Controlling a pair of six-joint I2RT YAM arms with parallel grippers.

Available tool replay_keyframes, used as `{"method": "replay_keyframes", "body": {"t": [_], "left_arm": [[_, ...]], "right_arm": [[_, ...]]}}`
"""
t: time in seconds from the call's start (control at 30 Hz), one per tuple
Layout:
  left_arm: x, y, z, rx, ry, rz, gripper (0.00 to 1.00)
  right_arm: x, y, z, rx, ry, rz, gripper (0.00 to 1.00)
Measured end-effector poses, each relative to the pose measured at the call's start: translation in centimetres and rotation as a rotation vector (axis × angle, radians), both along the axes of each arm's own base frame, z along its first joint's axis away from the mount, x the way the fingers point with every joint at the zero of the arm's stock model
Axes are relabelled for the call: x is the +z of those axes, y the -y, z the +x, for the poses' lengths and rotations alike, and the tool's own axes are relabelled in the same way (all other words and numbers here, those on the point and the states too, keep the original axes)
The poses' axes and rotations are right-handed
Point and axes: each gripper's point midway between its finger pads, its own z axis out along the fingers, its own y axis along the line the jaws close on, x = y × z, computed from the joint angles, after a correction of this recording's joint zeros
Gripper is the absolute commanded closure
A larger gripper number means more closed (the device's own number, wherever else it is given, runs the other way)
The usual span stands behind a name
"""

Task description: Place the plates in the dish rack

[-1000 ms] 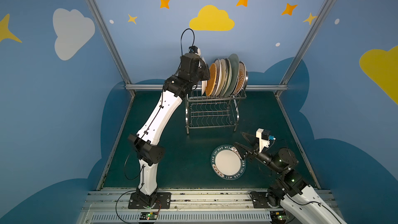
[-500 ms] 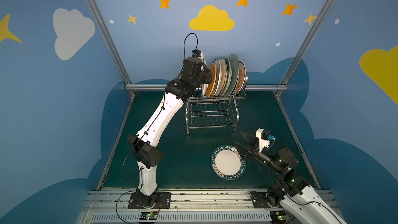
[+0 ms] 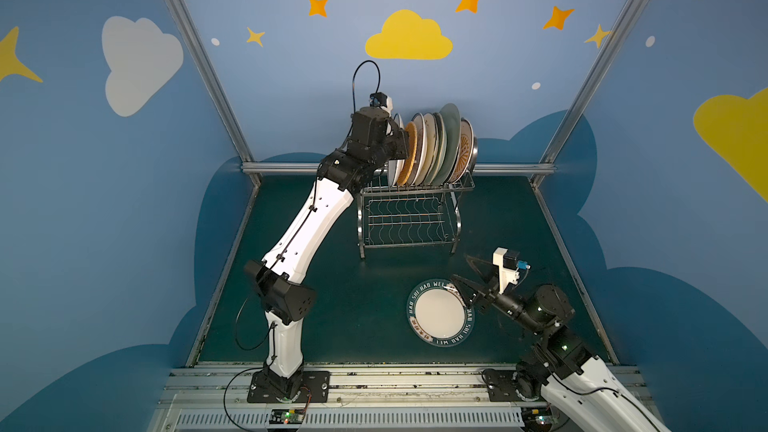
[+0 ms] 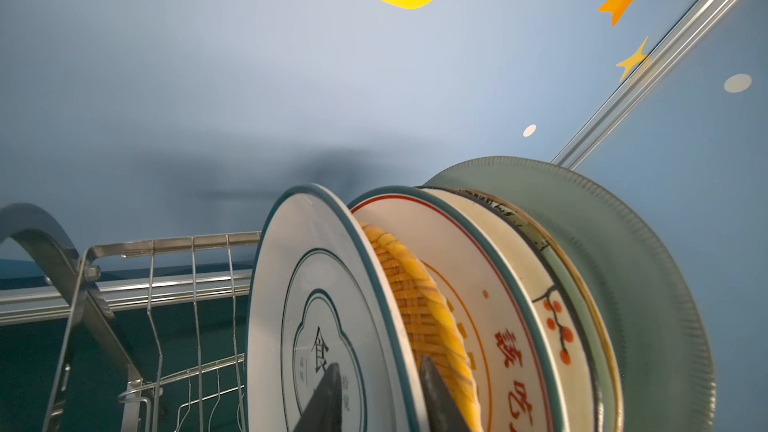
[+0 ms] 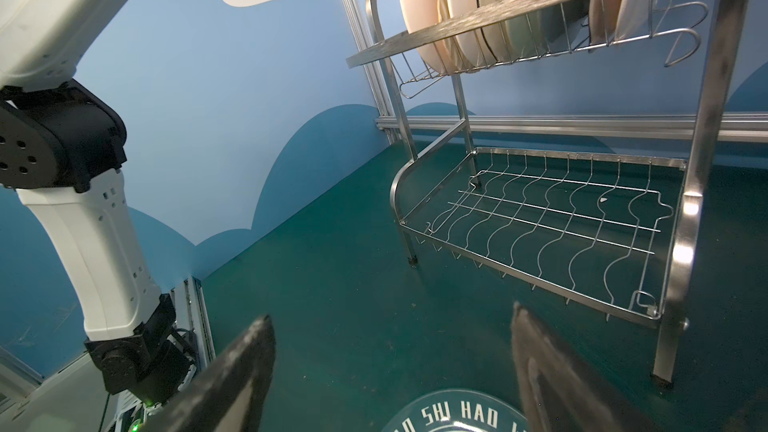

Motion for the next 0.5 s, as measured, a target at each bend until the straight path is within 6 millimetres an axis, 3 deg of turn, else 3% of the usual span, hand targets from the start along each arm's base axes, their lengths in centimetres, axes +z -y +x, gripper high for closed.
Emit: {"method": "replay_keyframes", "body": {"t": [0.5], "left_arm": [[5.6,-0.6,-1.9,-0.036,0.063,-0.094,0.62]], "right_arm": [[-0.4,0.1,0.2,-0.01,-0.021,-0.004,0.13]]}}
